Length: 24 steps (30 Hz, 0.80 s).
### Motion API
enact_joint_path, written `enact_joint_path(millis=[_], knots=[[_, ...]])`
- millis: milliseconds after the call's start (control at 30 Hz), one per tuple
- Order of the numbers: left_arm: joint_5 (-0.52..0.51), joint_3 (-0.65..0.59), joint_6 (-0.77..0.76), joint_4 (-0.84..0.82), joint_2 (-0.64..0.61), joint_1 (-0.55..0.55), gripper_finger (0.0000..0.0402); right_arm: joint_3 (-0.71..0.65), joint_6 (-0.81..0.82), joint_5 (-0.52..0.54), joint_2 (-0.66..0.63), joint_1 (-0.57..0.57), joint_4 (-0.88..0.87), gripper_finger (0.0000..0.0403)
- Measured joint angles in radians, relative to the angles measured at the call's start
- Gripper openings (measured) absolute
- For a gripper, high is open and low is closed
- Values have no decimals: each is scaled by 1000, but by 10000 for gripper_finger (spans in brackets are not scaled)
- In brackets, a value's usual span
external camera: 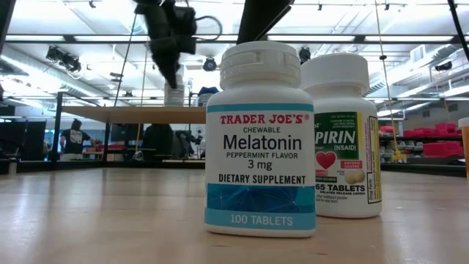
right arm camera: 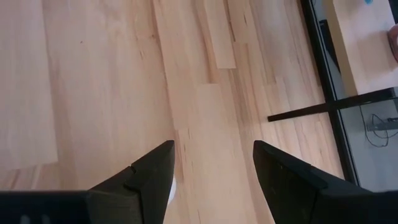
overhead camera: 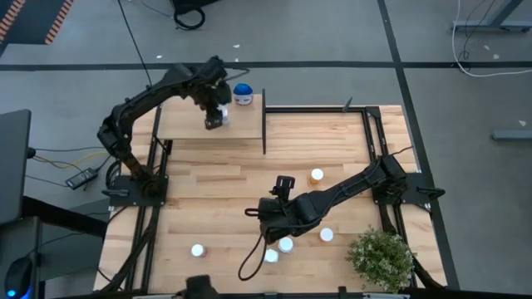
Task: Pick and place medicine bottles onto shelf by color
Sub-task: Put the top light blue pill bottle on the shelf
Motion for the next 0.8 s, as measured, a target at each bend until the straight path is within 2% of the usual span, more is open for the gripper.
enact_joint_path(millis=[233,800], knots=[[0,0,2,118,0,-110,185,0,35,1,0,3,0,225],[-4,7,-15,195,72,-126,198,0,69,-18,0,35,2,225]])
